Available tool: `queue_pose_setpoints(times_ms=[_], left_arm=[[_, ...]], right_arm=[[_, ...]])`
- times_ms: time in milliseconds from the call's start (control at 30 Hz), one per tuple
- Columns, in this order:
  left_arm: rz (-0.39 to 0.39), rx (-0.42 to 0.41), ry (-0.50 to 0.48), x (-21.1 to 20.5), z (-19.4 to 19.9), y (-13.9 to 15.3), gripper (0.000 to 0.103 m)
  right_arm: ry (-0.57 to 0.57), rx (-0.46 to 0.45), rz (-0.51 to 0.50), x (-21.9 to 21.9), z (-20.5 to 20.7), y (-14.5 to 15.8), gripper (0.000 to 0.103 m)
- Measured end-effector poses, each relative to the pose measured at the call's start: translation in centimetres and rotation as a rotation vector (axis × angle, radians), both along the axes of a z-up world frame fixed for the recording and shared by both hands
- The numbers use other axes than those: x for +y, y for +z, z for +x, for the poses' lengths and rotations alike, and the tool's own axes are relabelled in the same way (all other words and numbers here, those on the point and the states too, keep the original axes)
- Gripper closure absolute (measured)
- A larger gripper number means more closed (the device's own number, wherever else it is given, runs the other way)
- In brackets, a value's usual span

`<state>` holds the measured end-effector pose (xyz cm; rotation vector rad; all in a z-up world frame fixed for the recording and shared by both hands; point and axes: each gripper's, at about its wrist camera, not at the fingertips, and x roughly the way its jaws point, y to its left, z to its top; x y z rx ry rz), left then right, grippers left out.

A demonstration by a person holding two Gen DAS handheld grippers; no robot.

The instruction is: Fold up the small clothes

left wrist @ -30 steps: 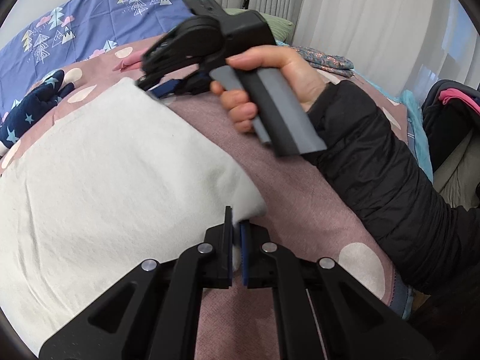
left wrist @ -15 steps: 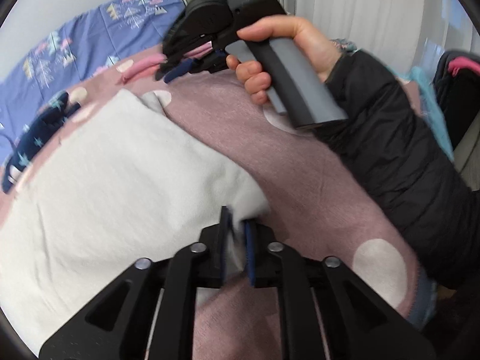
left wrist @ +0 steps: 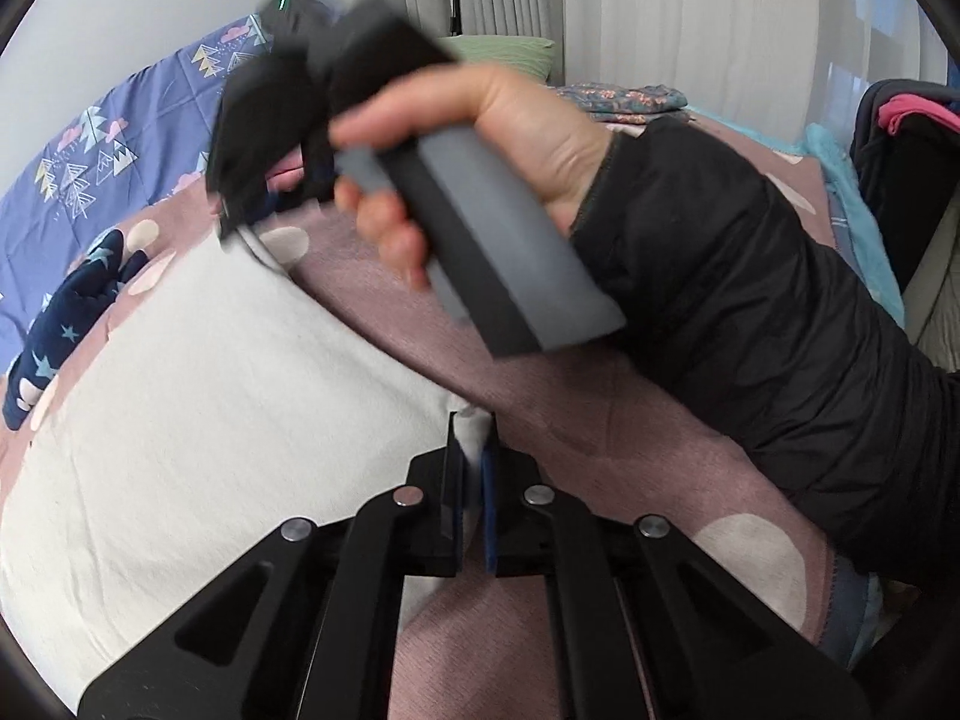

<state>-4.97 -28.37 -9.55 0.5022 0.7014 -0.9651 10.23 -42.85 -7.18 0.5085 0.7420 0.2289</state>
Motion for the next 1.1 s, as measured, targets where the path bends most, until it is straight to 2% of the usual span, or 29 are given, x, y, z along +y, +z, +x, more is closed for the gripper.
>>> queue_pose_setpoints(times_ms=[33, 67, 100, 133, 167, 267, 333, 433, 500, 533, 600, 700, 833, 933, 1067, 1100], left_arm=[[0.003, 0.004, -0.001, -0.2, 0.3, -0.2, 0.100], [0.011, 0.011, -0.001, -0.3, 0.4, -0.4, 0.100], [0.017, 0.016, -0.002, -0.5, 0.2, -0.7, 0.099], [0.022, 0.021, -0.001, -0.6, 0.3, -0.9, 0.099], [0.023, 0.031, -0.003, -0.7, 0.3, -1.0, 0.099], [0.010, 0.059, -0.008, -0.4, 0.5, -1.2, 0.098], [0.002, 0.077, -0.013, -0.3, 0.6, -1.4, 0.098], [-0.018, 0.118, -0.029, -0.2, 0.8, -1.5, 0.098], [-0.020, 0.129, -0.026, -0.2, 1.0, -1.6, 0.098], [-0.021, 0.129, -0.024, -0.2, 1.1, -1.6, 0.098], [-0.027, 0.151, -0.025, -0.1, 1.1, -1.7, 0.098], [-0.058, 0.190, -0.034, 0.2, 1.1, -1.6, 0.097], [-0.116, 0.267, -0.025, 2.1, 0.9, -1.3, 0.097], [-0.127, 0.251, 0.005, 3.9, 0.2, -0.9, 0.089], [-0.140, 0.206, 0.079, 8.1, -0.5, 0.2, 0.072], [-0.151, 0.188, 0.106, 9.7, -0.6, 0.6, 0.070]], right_arm=[[-0.035, 0.005, -0.076, 0.1, 0.1, -0.2, 0.101], [-0.070, 0.046, -0.123, -0.1, 0.4, -1.4, 0.103], [-0.092, 0.088, -0.129, -0.4, 0.8, -2.4, 0.103], [-0.101, 0.122, -0.084, -1.2, 1.0, -3.6, 0.103], [-0.103, 0.119, -0.053, -1.6, 0.9, -3.6, 0.103], [-0.115, 0.052, -0.018, -2.1, -0.6, -1.5, 0.103], [0.002, -0.001, 0.041, -1.1, -1.9, 0.1, 0.099], [0.128, 0.022, -0.060, 2.3, -1.7, 0.0, 0.098], [0.110, 0.116, -0.215, 4.6, -0.3, -2.2, 0.102], [0.101, 0.131, -0.279, 5.2, 0.0, -3.2, 0.103], [0.112, 0.089, -0.326, 5.7, -0.3, -3.5, 0.103], [0.111, 0.073, -0.314, 5.5, -0.6, -3.7, 0.103], [0.112, 0.069, -0.239, 3.4, -1.1, -4.1, 0.103], [0.105, 0.057, -0.184, 3.1, -0.3, -4.0, 0.103], [0.049, 0.044, -0.157, 2.6, -1.8, -3.1, 0.103], [0.007, 0.041, -0.171, 2.5, -2.8, -2.4, 0.094]])
